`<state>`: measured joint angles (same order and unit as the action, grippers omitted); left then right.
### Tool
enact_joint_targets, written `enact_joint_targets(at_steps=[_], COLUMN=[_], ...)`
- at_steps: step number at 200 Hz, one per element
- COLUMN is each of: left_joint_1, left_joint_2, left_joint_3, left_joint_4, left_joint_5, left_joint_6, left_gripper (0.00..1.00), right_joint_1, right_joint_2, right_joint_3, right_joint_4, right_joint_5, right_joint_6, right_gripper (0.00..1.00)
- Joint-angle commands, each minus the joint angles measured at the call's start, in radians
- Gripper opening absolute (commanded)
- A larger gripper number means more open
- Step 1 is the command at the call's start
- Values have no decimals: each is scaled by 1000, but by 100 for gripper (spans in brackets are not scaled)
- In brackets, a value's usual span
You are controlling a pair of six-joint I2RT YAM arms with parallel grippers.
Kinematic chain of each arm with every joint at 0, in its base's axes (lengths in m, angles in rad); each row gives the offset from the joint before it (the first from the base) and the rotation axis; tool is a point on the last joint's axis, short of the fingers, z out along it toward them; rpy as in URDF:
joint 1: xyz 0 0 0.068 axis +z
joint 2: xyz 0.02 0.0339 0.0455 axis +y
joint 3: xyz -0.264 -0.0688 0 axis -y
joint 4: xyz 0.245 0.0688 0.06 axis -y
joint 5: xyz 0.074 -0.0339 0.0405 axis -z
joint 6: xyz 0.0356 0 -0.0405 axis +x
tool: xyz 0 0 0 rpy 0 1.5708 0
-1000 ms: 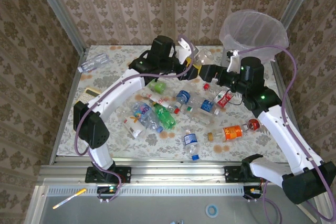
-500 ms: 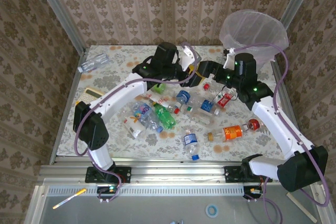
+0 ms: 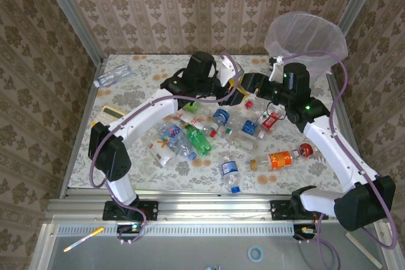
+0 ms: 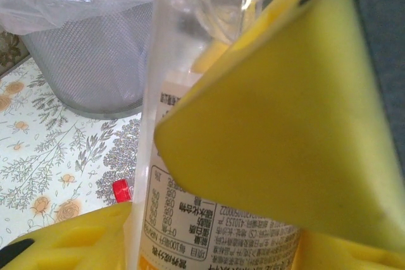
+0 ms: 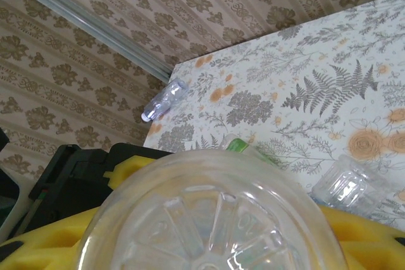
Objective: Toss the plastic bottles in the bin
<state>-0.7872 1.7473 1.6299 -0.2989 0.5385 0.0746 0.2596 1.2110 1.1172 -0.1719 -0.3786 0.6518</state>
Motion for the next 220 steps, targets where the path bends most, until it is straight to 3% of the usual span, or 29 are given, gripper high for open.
enact_joint_targets(at_steps=[1, 23, 48, 84, 119, 173, 220], left_joint_1=[-13, -12, 15, 103, 171, 247, 319], left_joint_2=[-23, -33, -76, -197, -368, -601, -714], left_joint_3=[19, 12, -35, -160, -295, -446, -555], left_joint_4=[30, 50, 133, 271, 340, 263, 211], left_joint_5=[37, 31, 41, 95, 74, -42, -107], left_joint_6=[16, 0, -67, -201, -263, -250, -282], left_gripper=[55, 80, 100, 100, 100, 100, 100], right_joint_1=[-6, -6, -6, -7, -7, -7, -7], right_joint_2=[-5, -19, -34, -74, -130, -255, -276], right_joint_3=[36, 50, 92, 173, 229, 126, 46], right_joint_4=[-33, -54, -104, -192, -177, 245, 564], right_joint_5=[7, 25, 69, 191, 400, 632, 693], right_joint_6=[9, 5, -39, -166, -343, -655, -866], right_gripper=[51, 48, 47, 45, 43, 42, 40])
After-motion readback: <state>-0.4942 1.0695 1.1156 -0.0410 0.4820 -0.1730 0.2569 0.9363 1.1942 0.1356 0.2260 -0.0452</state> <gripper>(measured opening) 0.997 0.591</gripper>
